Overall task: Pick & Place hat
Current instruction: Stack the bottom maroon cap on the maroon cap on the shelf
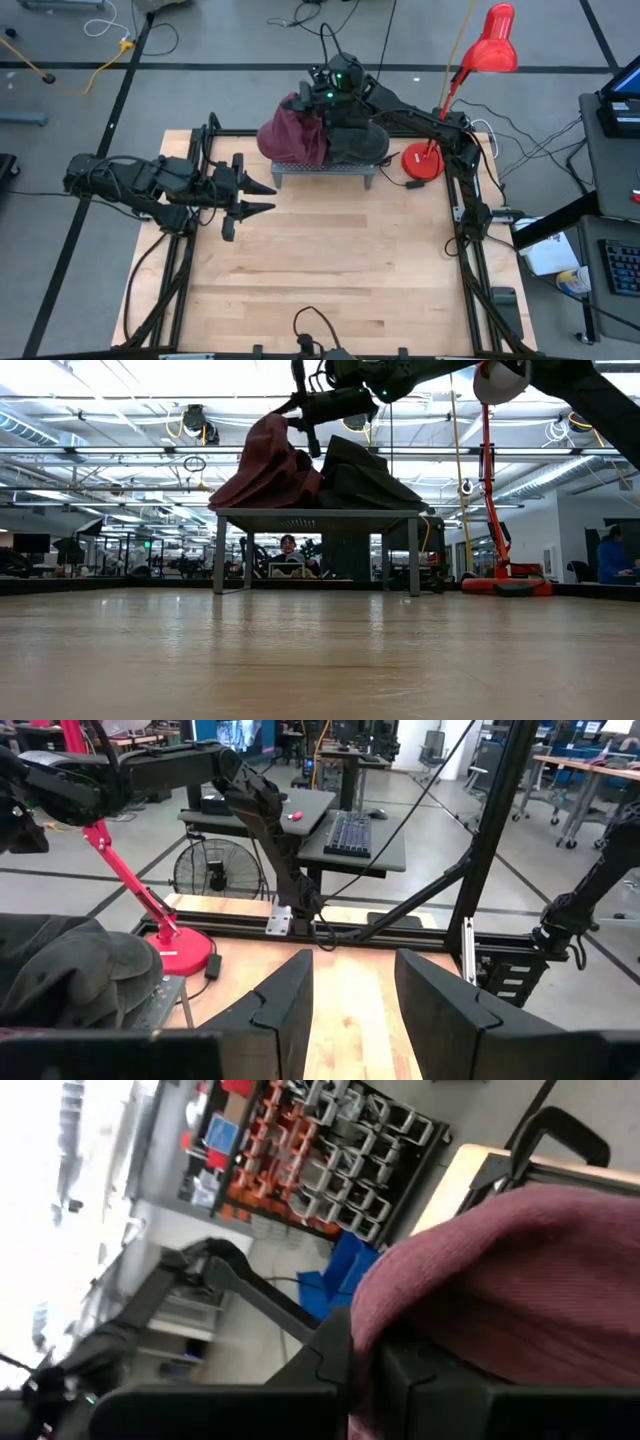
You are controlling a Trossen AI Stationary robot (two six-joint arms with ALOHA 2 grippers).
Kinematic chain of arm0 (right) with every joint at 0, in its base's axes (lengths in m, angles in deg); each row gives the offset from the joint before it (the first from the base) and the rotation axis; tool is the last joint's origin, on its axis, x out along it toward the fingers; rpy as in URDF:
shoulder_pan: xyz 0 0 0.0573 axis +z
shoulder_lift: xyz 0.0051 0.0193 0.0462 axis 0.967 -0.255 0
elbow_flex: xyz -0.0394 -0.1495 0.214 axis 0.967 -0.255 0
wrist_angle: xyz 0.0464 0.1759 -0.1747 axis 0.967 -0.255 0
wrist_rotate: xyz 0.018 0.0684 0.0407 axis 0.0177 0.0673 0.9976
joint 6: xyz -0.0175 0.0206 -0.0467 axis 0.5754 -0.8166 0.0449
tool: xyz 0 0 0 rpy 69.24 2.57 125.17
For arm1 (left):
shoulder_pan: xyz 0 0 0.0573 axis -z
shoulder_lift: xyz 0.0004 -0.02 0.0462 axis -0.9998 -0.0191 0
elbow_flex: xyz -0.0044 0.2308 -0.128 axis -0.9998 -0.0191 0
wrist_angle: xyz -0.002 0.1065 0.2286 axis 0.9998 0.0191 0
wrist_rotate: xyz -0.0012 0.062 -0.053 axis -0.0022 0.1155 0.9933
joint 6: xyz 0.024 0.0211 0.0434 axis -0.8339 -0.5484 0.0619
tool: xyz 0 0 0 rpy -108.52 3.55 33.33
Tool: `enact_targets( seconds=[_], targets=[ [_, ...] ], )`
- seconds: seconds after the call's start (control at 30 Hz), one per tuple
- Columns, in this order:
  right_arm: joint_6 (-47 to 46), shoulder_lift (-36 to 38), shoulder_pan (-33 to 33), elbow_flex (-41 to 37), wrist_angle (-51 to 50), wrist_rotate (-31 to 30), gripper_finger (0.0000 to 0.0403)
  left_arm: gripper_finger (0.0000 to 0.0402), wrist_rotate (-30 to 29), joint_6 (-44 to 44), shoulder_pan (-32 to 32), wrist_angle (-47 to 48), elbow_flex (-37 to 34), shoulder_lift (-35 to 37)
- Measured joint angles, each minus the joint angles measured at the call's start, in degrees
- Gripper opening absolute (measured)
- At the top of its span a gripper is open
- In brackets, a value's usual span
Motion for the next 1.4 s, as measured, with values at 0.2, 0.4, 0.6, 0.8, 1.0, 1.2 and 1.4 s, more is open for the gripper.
enact_targets(
  seconds=[0.2,0.4,0.6,0.8,1.0,1.2,1.4],
  targets=[
    [12.2,2.4,0.0,-0.1,-5.1,-0.5,0.0005,0.0147,-0.2,0.0,0.0,-0.1,0.0,0.0],
    [30.3,4.6,-0.6,0.0,-11.5,-3.9,0.0005,0.0147,-1.5,-0.3,0.0,-0.2,0.0,0.0],
    [48.2,4.7,-0.8,0.0,-17.5,-6.4,0.0005,0.0147,-1.5,-0.1,0.0,-0.2,0.0,0.0],
    [65.3,4.7,0.1,0.0,-18.3,-12.5,0.0005,0.0147,-1.5,0.1,0.0,-0.2,0.0,0.0],
    [73.2,4.2,1.2,-1.4,-21.1,-17.5,0.0006,0.0147,-1.6,0.1,0.0,-0.2,0.0,0.0],
    [75.1,4.1,2.2,-7.0,-20.8,-22.8,0.0008,0.0147,-1.6,0.2,0.0,-0.5,0.0,0.0],
    [77.0,4.1,2.5,-9.7,-19.8,-24.1,0.0011,0.0147,-1.9,-0.2,0.0,-0.8,0.0,0.0]
  ],
)
